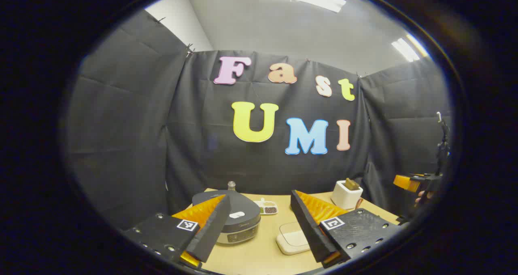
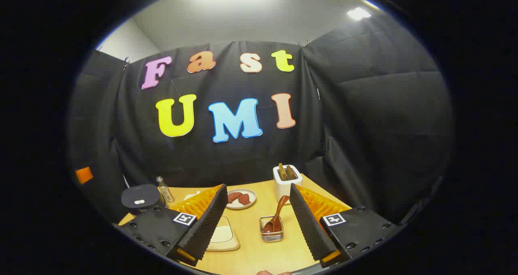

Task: Close the left gripper, press the button to open the rice cooker; take a wooden spoon from the chopstick holder with the right hand, scoop a spoonful of rice and pour it into the rice cooker, then put the wooden spoon back into the chopstick holder.

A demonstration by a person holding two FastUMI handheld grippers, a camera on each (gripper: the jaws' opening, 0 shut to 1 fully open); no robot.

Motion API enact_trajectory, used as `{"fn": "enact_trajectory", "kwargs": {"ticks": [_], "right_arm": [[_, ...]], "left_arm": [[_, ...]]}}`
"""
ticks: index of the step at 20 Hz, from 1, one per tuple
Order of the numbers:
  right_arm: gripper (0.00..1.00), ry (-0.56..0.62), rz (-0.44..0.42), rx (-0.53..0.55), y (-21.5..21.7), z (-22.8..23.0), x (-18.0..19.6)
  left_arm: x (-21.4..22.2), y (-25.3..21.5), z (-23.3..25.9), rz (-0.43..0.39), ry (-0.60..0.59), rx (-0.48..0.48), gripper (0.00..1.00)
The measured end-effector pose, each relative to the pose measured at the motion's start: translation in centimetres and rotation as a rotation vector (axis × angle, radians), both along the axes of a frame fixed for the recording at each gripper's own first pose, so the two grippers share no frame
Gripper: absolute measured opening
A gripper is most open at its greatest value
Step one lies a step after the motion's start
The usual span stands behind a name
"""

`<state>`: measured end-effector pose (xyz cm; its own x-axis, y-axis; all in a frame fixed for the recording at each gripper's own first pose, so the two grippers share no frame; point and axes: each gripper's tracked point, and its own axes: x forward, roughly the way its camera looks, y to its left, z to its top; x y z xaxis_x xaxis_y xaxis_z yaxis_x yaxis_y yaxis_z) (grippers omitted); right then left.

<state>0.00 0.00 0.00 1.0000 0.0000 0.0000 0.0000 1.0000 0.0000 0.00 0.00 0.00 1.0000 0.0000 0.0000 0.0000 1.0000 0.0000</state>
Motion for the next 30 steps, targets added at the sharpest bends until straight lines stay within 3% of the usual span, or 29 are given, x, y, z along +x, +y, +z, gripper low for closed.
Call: {"fn": "enact_trajectory", "kwargs": {"ticks": [5, 9, 15, 24, 30], "right_arm": [[0.97, 0.026, -0.032, 0.007, -1.7, -0.7, 0.5], [0.98, 0.048, -0.044, 0.020, -2.8, -1.5, 0.5], [0.98, 0.041, -0.012, -0.028, -3.6, -1.4, 1.6], [0.98, 0.073, 0.082, -0.053, -6.7, 0.3, 6.4], [0.98, 0.075, 0.207, -0.066, -7.4, 1.0, 9.9]], "left_arm": [[-0.1, -0.4, -0.9, 0.000, 0.014, -0.043, 0.95], [-0.4, -0.9, -1.1, 0.002, 0.019, -0.018, 0.94], [0.4, -2.7, -1.6, 0.024, 0.036, -0.014, 0.94], [2.4, -7.1, -0.5, 0.118, 0.074, -0.021, 0.95], [2.5, -9.2, 1.6, 0.211, 0.048, -0.059, 0.94]]}}
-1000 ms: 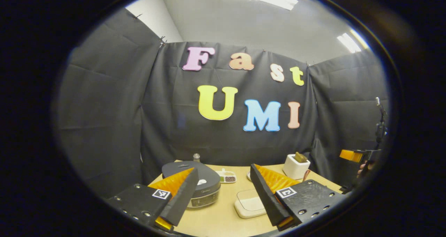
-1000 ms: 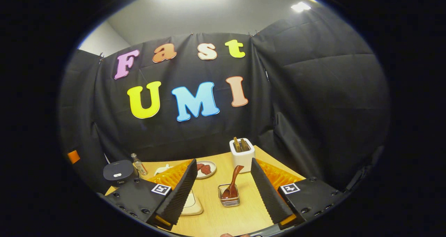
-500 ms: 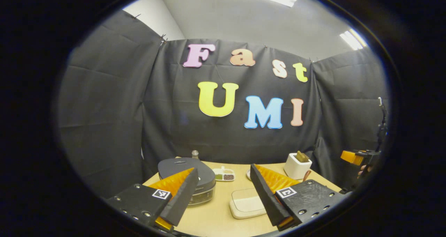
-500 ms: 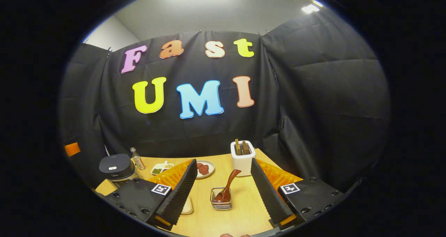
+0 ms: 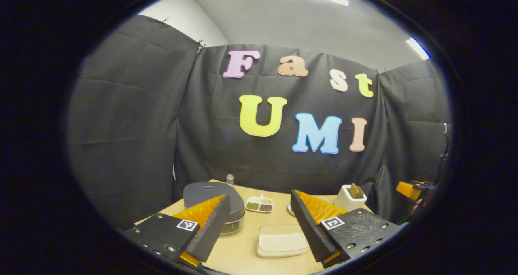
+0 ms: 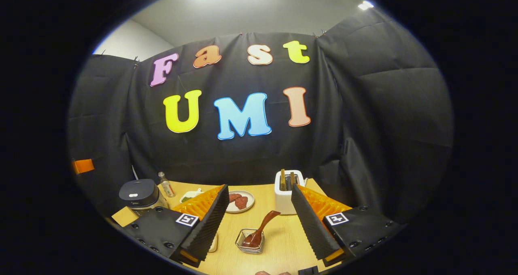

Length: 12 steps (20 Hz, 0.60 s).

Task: Close the left gripper, press the button to open the rice cooker; take a wooden spoon from the chopstick holder with the right hand, scoop a spoonful of rice and pour it into the rice cooker, then put the wooden spoon back into the chopstick holder.

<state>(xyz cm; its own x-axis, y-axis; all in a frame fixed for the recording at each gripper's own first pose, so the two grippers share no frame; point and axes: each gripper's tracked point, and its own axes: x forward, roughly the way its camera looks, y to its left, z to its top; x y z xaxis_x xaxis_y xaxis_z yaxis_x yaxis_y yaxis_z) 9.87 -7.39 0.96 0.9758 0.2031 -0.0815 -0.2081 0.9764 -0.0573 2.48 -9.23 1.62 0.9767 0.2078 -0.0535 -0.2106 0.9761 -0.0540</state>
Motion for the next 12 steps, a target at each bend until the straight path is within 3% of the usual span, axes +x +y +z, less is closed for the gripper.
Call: {"fn": "enact_trajectory", "kwargs": {"ticks": [1, 2, 3, 4, 6, 8, 9, 10, 11, 12], "right_arm": [[0.93, 0.011, 0.021, -0.007, 0.0, -0.4, 0.5], [0.98, 0.028, 0.039, -0.016, -0.1, -1.1, 0.9], [0.93, 0.044, 0.052, -0.019, -0.1, -1.7, 1.2], [0.98, 0.052, 0.056, -0.019, -0.2, -1.9, 1.3], [0.98, 0.066, 0.049, -0.007, -0.4, -2.4, 1.5], [0.98, 0.085, 0.027, 0.005, -0.3, -3.2, 1.6], [0.98, 0.097, 0.013, 0.007, -0.1, -3.6, 1.7], [0.98, 0.107, -0.003, 0.008, 0.1, -3.9, 1.8], [0.98, 0.112, -0.021, 0.007, 0.4, -4.0, 1.8], [0.98, 0.111, -0.040, 0.007, 0.8, -3.9, 1.9]], "left_arm": [[-0.4, 0.1, 0.0, 0.025, -0.004, 0.001, 0.94], [-0.7, 0.2, -0.1, 0.048, 0.003, 0.000, 0.94], [-1.0, 0.5, -0.3, 0.075, 0.015, -0.002, 0.95], [-1.1, 0.7, -0.5, 0.081, 0.027, -0.006, 0.95], [-0.9, 0.9, -0.8, 0.075, 0.055, -0.017, 0.94], [0.3, 3.3, -1.5, 0.092, 0.092, -0.033, 0.65], [1.1, 3.5, -2.0, 0.070, 0.116, -0.053, 0.56], [2.0, 4.6, -2.3, 0.071, 0.135, -0.068, 0.55], [3.0, 7.0, -2.8, 0.103, 0.148, -0.079, 0.38], [4.1, 7.8, -3.4, 0.081, 0.172, -0.097, 0.21]]}}
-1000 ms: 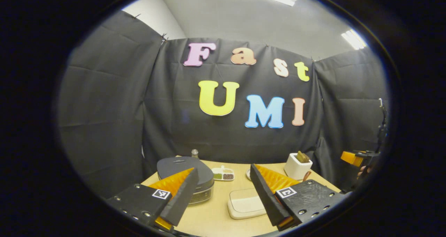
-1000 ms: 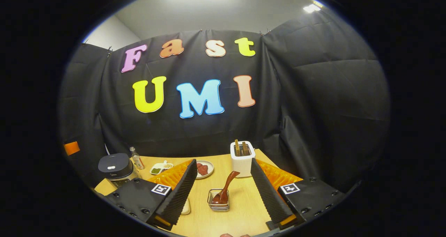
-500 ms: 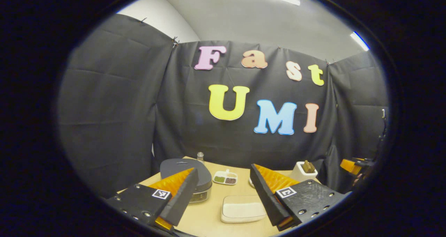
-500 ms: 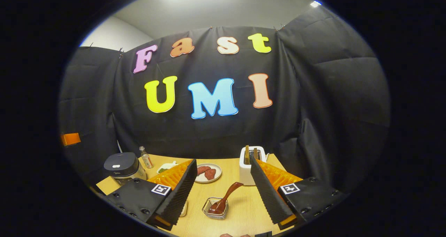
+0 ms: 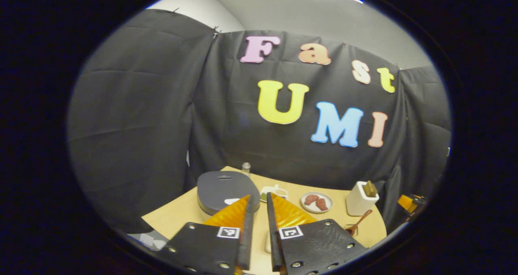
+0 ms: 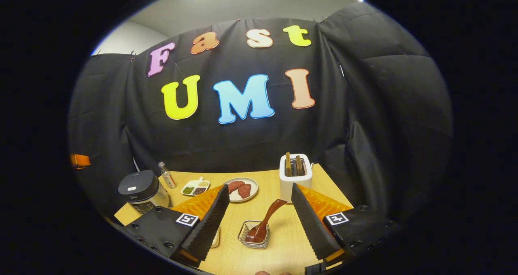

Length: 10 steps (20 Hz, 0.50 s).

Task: Close the left gripper, press the button to open the rice cooker; take a wooden spoon from the chopstick holder with the right hand, scoop a spoonful of rice and pour it into the rice cooker, then put the wooden spoon back into the chopstick holder.

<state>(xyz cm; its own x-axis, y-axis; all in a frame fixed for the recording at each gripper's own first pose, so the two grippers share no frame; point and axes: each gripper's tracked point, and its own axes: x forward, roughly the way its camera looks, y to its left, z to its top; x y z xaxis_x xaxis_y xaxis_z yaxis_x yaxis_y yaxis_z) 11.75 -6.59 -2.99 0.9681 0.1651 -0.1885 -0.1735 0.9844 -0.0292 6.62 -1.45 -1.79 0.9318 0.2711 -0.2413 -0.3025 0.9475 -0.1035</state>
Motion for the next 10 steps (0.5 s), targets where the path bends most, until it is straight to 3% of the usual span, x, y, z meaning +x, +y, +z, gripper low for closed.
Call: {"fn": "enact_trajectory", "kwargs": {"ticks": [2, 3, 4, 9, 10], "right_arm": [[0.98, -0.009, -0.044, -0.009, 0.8, 0.2, 0.2], [0.98, -0.022, -0.066, -0.015, 1.4, 0.5, 0.3], [0.98, -0.027, -0.087, -0.020, 2.0, 0.4, 0.5], [0.93, -0.039, -0.185, -0.025, 5.1, 0.3, 0.0], [0.98, -0.039, -0.204, -0.036, 5.4, 0.0, -0.3]], "left_arm": [[2.2, 1.6, -1.5, -0.031, 0.049, -0.008, 0.22], [2.9, 4.0, -1.7, 0.000, 0.063, 0.002, 0.12], [4.4, 4.9, -2.9, -0.035, 0.083, -0.032, 0.02], [9.6, 8.7, -7.8, -0.154, 0.174, -0.169, 0.00], [10.5, 9.2, -9.0, -0.180, 0.201, -0.189, 0.01]]}}
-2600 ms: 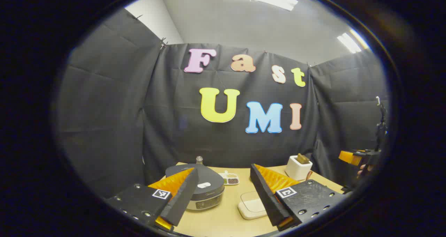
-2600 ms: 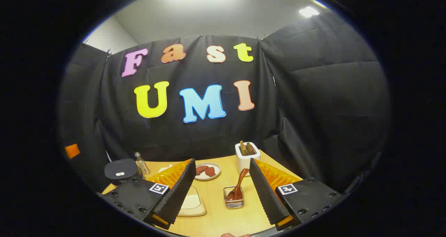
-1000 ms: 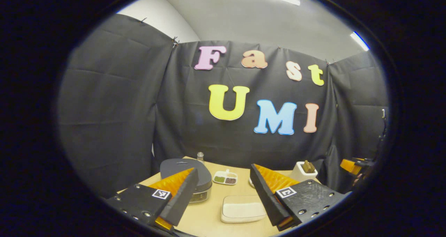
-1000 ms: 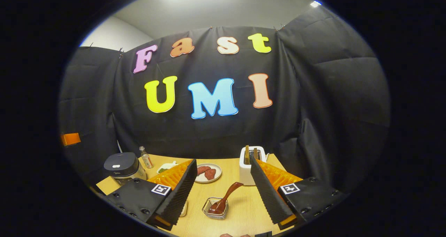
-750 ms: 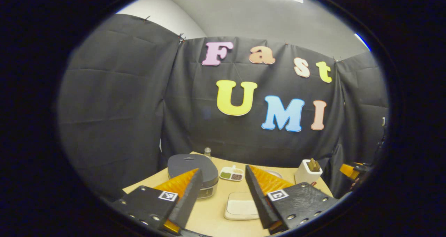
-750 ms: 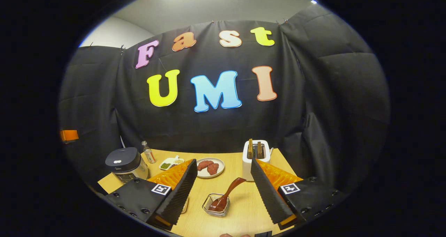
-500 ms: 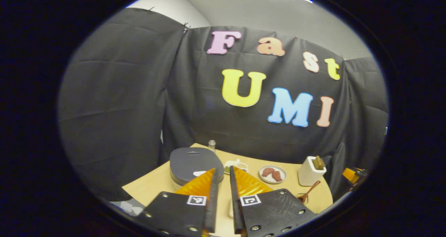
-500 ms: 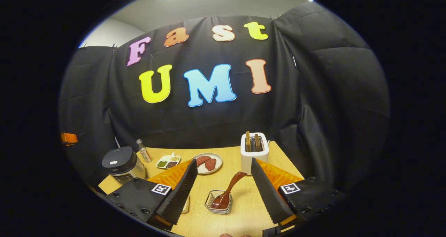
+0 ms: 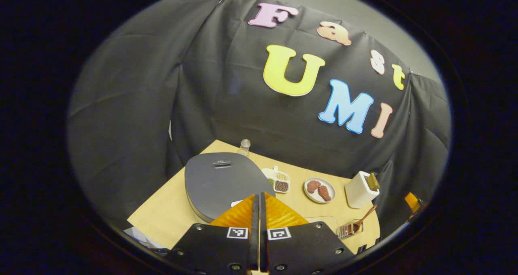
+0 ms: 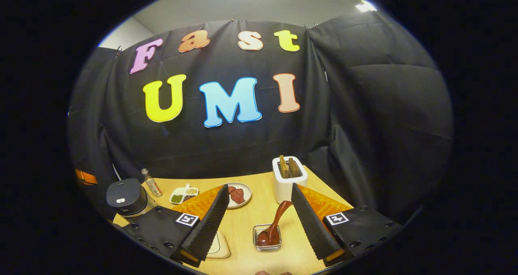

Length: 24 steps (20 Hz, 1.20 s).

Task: Close the left gripper, press the button to open the rice cooker; take a wooden spoon from the chopstick holder with the right hand, scoop a spoonful of rice and pour it into the rice cooker, then put the wooden spoon back into the chopstick holder.

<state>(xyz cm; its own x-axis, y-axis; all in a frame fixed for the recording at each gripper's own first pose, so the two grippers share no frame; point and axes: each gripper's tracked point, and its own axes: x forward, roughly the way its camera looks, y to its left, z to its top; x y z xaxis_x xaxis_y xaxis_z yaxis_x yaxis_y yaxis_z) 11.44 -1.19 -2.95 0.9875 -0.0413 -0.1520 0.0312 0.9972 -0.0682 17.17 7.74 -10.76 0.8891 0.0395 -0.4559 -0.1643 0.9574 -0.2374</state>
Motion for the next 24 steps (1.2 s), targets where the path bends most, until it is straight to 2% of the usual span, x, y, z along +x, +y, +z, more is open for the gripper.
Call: {"fn": "enact_trajectory", "kwargs": {"ticks": [4, 7, 8, 11, 12, 13, 14, 15, 18, 19, 20, 23, 24], "right_arm": [[0.98, 0.011, -0.068, -0.026, 1.0, -0.7, -1.6], [0.98, 0.027, -0.110, -0.030, 1.6, -1.5, -2.6], [0.93, 0.032, -0.120, -0.028, 1.8, -1.8, -2.9], [0.93, 0.037, -0.145, -0.040, 2.3, -1.9, -3.7], [0.98, 0.036, -0.151, -0.045, 2.5, -1.9, -3.9], [0.98, 0.037, -0.155, -0.048, 2.6, -1.9, -4.0], [0.93, 0.040, -0.159, -0.052, 2.8, -2.0, -4.0], [0.98, 0.041, -0.162, -0.054, 2.9, -2.0, -3.9], [0.98, 0.049, -0.164, -0.054, 3.5, -2.3, -3.8], [0.93, 0.061, -0.161, -0.053, 3.8, -2.5, -3.7], [0.98, 0.069, -0.157, -0.049, 4.1, -2.8, -3.6], [0.98, 0.079, -0.158, -0.027, 4.7, -2.8, -3.2], [0.98, 0.076, -0.163, -0.027, 4.8, -2.8, -3.1]], "left_arm": [[3.0, 1.7, -3.4, -0.062, 0.053, -0.039, 0.00], [4.4, 1.3, -6.3, -0.127, 0.129, -0.053, 0.01], [4.7, 1.2, -7.2, -0.146, 0.155, -0.054, 0.01], [5.5, 0.6, -9.7, -0.202, 0.199, -0.030, 0.01], [5.5, 0.3, -10.1, -0.217, 0.211, -0.025, 0.01], [5.6, 0.1, -10.7, -0.230, 0.219, -0.025, 0.01], [5.7, -0.1, -11.2, -0.242, 0.228, -0.029, 0.01], [5.6, -0.4, -11.7, -0.249, 0.246, -0.034, 0.00], [5.6, -0.4, -11.9, -0.231, 0.234, -0.069, 0.01], [5.5, -0.3, -12.1, -0.234, 0.231, -0.077, 0.01], [5.6, -0.4, -12.2, -0.247, 0.218, -0.076, 0.01], [4.9, -0.5, -12.8, -0.275, 0.243, -0.092, 0.02], [5.2, -0.4, -12.4, -0.266, 0.217, -0.104, 0.02]]}}
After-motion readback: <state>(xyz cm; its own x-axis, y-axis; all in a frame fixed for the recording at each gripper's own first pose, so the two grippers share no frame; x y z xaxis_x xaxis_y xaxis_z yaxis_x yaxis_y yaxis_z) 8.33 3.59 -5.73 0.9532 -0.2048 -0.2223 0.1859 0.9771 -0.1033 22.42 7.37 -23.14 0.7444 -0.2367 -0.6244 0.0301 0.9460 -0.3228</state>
